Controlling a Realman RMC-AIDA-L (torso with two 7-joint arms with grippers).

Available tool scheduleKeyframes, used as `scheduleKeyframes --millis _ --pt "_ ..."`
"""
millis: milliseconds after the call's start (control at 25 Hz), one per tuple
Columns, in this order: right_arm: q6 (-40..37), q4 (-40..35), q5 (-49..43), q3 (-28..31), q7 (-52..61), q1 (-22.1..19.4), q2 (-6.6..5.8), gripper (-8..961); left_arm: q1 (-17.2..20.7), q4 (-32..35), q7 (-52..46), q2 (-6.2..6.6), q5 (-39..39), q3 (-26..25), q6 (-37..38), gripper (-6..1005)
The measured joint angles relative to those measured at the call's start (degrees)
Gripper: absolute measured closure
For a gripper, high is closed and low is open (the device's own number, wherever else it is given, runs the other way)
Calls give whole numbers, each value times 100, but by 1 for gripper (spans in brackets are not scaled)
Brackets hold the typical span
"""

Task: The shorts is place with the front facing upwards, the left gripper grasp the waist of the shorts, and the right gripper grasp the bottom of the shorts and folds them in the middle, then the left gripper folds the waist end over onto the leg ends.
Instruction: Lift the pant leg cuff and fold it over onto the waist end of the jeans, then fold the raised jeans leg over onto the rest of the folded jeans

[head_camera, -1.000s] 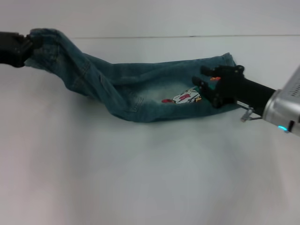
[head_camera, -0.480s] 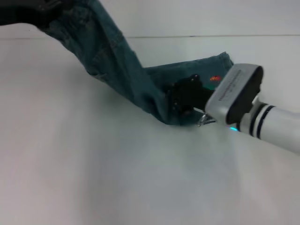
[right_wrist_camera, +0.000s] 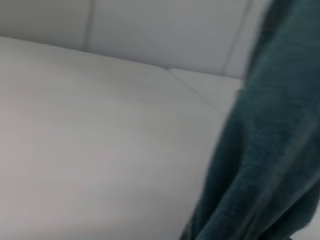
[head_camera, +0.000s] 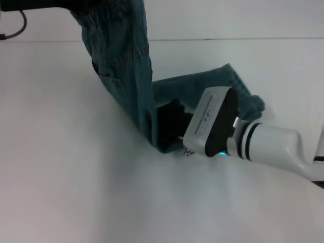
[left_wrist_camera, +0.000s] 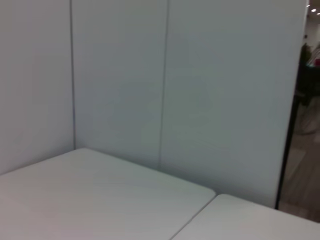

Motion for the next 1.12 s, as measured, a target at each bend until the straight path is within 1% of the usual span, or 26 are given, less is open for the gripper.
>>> scheduleKeyframes --millis 40,80,120,200,320,400,480,640,720,840,1000,1120 --pt "18 40 -286 218 2 10 0 954 -30 7 -30 -1 -25 48 -7 970" --pt "63 90 -752 615 7 8 -1 954 -57 13 -44 -5 -36 95 -10 970" --pt "63 90 -752 615 7 8 -1 954 -78 14 -49 -9 -40 142 -12 970" --pt "117 131 -1151 1033 -6 -48 -17 954 -111 11 -54 -27 -33 293 -77 970" --pt "9 112 -1431 1403 -32 -286 -92 955 -103 -61 -42 -50 -1 575 -309 970" --pt "-220 43 -1483 1503 -35 -517 -152 955 -78 -160 -16 -53 9 786 -516 969" --pt "-579 -153 -1499 1504 -13 -791 -192 955 -69 -293 0 -58 14 1057 -767 969" --pt "-1490 -763 -1520 1449 207 -1419 -206 955 -60 -510 15 -69 15 1705 -1300 969" --pt "-2105 -1337 -1607 1335 710 -1787 -211 954 -66 -628 16 -68 17 2009 -1604 970" --pt "-2993 -2428 -1837 1021 1844 -2285 -199 954 -105 -799 19 -73 16 2372 -2014 970" --pt "-3836 -3753 -2145 515 2892 -2915 -231 954 -110 -1019 25 -101 -31 2951 -2669 969" --pt "-4289 -4310 -2265 357 3272 -3288 -265 954 -127 -1234 31 -115 -36 3448 -3064 969"
